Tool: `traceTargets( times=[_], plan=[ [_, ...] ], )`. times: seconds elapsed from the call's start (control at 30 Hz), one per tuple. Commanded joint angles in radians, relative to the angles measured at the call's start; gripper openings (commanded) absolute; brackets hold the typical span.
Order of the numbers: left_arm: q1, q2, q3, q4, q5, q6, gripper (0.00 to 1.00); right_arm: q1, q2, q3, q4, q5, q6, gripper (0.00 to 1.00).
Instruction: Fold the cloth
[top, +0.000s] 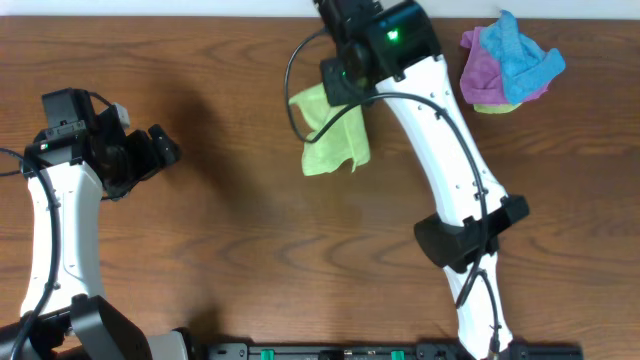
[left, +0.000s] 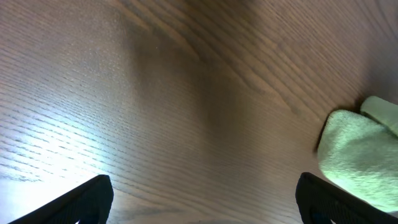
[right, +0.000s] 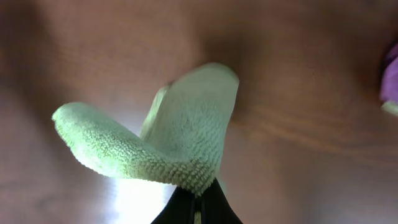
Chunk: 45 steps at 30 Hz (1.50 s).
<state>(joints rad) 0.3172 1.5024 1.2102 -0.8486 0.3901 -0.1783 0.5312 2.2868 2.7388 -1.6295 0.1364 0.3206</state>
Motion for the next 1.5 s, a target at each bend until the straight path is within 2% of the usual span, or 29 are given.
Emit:
traceTargets(
  times=[0.0,0.2,0.37,0.4,0.43,0.5,0.57,0.67,0.93,1.2,1.27,1.4,1.47],
  plan=[
    [0.003,-0.006,-0.001,0.001,0.014,0.014,0.95,-0.050,0.024,0.006,0.042,0.095,-0.023,0.01],
    [-0.008,-0.006,-0.001,0.000,0.084,0.014,0.96,-0.140,0.105,0.006,0.064,0.100,-0.023,0.01],
    [-0.046,-0.006,-0.001,0.001,0.082,0.014,0.96,-0.200,0.169,0.006,0.019,0.100,-0.021,0.03],
    [-0.054,-0.006,-0.001,0.002,0.082,0.014,0.95,-0.208,0.177,0.006,0.005,0.100,-0.017,0.09],
    [-0.063,-0.006,-0.001,0.006,0.082,0.014,0.95,-0.217,0.182,0.006,-0.009,0.100,-0.009,0.31],
    [-0.077,-0.006,-0.001,0.014,0.082,0.014,0.96,-0.229,0.186,0.006,-0.017,0.108,0.004,0.55],
    [-0.090,-0.006,-0.001,0.023,0.082,0.014,0.95,-0.237,0.186,0.006,-0.017,0.153,0.050,0.69],
    [-0.110,-0.005,-0.001,0.027,0.081,0.014,0.95,-0.243,0.185,0.006,-0.020,0.181,0.069,0.79],
    [-0.173,-0.005,-0.001,0.038,0.088,0.008,0.95,-0.230,0.170,0.006,-0.069,0.064,0.170,0.88],
    [-0.235,0.000,-0.001,0.110,0.109,-0.170,0.95,-0.235,0.160,0.006,-0.069,-0.210,0.301,0.84],
    [-0.260,0.009,-0.001,0.127,0.109,-0.182,0.95,-0.249,0.160,0.006,-0.069,-0.214,0.264,0.83],
    [-0.322,0.035,-0.001,0.144,0.106,-0.181,0.95,-0.265,0.147,0.006,-0.069,-0.131,0.006,0.86],
    [-0.343,0.050,-0.001,0.152,0.100,-0.182,0.95,-0.274,0.130,0.006,-0.069,-0.139,-0.036,0.86]
  ],
)
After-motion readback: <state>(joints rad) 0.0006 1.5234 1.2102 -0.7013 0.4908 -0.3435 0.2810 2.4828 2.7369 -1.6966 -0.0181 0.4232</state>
